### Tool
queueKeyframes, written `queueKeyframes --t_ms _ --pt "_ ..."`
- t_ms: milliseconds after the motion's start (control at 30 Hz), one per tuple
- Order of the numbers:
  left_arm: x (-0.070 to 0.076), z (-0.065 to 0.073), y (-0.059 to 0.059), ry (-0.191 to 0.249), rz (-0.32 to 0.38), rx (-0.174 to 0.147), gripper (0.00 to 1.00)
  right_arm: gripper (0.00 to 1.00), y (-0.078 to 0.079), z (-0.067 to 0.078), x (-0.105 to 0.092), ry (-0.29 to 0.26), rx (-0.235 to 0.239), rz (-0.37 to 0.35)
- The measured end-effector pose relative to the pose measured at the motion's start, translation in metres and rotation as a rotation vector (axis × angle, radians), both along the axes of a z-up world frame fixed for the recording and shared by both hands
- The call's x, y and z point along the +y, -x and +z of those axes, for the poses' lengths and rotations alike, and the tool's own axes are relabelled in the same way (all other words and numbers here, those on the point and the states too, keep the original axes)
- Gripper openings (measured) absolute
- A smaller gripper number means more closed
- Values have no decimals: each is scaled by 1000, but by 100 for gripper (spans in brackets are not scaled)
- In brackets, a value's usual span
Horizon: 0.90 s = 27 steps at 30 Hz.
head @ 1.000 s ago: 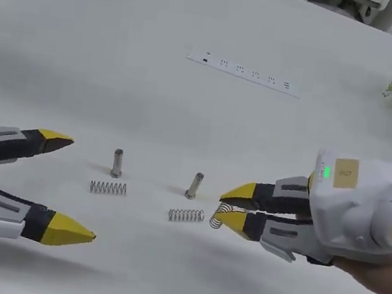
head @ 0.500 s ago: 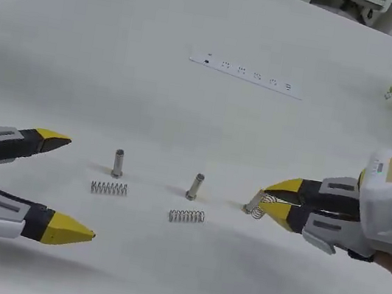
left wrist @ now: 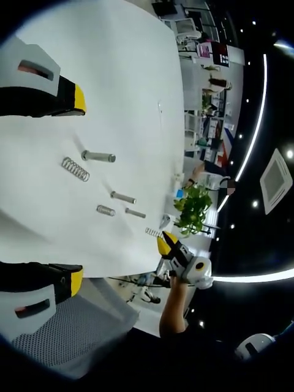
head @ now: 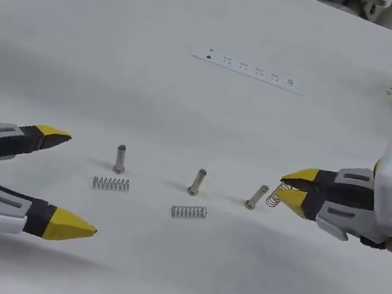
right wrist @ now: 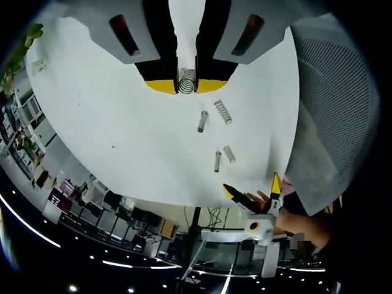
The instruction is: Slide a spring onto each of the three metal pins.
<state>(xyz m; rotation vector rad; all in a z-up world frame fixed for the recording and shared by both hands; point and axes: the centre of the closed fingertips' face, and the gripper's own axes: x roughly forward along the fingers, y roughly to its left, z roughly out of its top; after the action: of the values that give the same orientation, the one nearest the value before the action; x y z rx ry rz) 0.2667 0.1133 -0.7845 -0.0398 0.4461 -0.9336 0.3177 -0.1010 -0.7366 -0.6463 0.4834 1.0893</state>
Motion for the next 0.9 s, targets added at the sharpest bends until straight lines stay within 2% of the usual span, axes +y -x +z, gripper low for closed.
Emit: queueKeyframes --t_ms 500,900 --pt "3 -4 1 0 10 14 98 7 -28 1 -2 -6 -7 -34" --pt "4 -5 2 -3 13 15 97 7 -32 -6 -1 -25 17 -59"
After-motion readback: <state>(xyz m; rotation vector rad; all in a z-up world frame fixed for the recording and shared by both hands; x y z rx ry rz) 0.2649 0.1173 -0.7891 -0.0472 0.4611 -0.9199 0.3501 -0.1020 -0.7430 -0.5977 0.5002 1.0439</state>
